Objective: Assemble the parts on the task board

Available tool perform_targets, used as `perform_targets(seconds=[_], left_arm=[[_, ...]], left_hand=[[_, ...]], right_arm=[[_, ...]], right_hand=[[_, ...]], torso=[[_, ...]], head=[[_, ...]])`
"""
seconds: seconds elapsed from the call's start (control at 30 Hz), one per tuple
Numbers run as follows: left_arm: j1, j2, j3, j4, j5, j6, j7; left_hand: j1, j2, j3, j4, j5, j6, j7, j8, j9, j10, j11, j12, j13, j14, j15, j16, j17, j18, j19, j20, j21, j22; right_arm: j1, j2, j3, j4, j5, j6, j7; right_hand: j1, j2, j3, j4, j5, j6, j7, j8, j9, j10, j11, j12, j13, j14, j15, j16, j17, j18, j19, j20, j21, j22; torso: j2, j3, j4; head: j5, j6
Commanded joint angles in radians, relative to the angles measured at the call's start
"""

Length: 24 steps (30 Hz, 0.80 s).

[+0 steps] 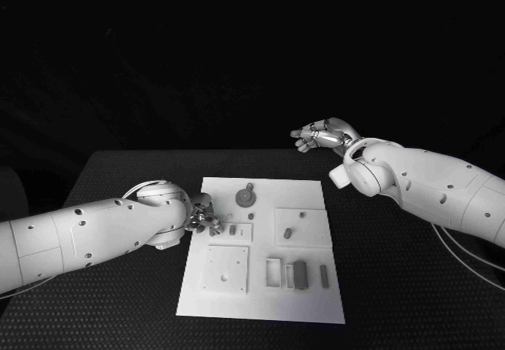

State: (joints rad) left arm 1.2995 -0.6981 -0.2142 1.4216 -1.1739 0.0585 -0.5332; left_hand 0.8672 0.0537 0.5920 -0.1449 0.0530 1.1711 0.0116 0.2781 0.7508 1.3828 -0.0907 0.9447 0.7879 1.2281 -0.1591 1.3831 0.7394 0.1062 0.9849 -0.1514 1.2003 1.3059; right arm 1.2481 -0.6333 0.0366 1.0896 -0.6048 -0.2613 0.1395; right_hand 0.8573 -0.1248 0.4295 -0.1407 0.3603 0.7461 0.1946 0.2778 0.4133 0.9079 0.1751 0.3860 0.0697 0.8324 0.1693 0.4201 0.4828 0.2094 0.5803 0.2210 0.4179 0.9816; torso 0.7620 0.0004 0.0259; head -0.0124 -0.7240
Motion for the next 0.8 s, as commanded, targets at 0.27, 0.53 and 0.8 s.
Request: perform_targets(seconds=[0.27,0.53,0.8], left_arm=[[-0.003,-0.001,-0.003,-0.004,-0.003,0.027,-0.011],[-0.003,0.0,-0.003,-0.005,-0.003,0.031,-0.01],[-0.003,0.004,-0.003,-0.012,-0.003,0.047,-0.014]], left_hand=[[0.016,0.005,0.003,-0.004,0.003,0.015,-0.001,0.01,0.002,0.016,-0.01,0.004,-0.002,0.036,-0.04,0.004,-0.002,0.01,0.008,-0.107,0.004,0.002],[0.017,0.005,0.003,-0.005,0.004,0.017,-0.002,0.012,0.004,0.016,-0.011,0.004,-0.002,0.036,-0.04,0.004,-0.002,0.01,0.008,-0.107,0.004,0.002],[0.017,0.005,0.003,-0.007,0.004,0.017,-0.002,0.013,0.005,0.016,-0.011,0.004,-0.003,0.036,-0.04,0.004,-0.002,0.01,0.008,-0.107,0.004,0.002]], right_arm=[[-0.001,0.001,0.0,0.0,-0.003,0.015,0.01],[-0.001,0.002,0.0,0.0,-0.003,0.015,0.011],[-0.002,0.002,0.0,0.0,-0.003,0.017,0.01]], right_hand=[[0.009,-0.002,-0.007,0.001,0.006,-0.009,0.028,0.003,-0.001,0.004,0.0,-0.006,-0.001,-0.006,0.0,-0.003,-0.001,0.012,-0.008,0.002,-0.005,0.001],[0.009,-0.002,-0.007,0.002,0.006,-0.009,0.028,0.003,-0.001,0.004,0.0,-0.006,-0.001,-0.006,0.0,-0.003,-0.001,0.013,-0.008,0.002,-0.005,0.001],[0.009,-0.002,-0.008,0.002,0.006,-0.009,0.028,0.003,-0.002,0.004,0.0,-0.006,-0.001,-0.006,0.0,-0.004,-0.002,0.013,-0.008,0.002,-0.005,0.001]], torso=[[0.0,0.0,-0.0003],[0.0,-0.0004,0.0004],[0.0,0.0001,0.0001]], head=[[0.0,0.001],[0.0,0.0],[-0.001,0.001]])
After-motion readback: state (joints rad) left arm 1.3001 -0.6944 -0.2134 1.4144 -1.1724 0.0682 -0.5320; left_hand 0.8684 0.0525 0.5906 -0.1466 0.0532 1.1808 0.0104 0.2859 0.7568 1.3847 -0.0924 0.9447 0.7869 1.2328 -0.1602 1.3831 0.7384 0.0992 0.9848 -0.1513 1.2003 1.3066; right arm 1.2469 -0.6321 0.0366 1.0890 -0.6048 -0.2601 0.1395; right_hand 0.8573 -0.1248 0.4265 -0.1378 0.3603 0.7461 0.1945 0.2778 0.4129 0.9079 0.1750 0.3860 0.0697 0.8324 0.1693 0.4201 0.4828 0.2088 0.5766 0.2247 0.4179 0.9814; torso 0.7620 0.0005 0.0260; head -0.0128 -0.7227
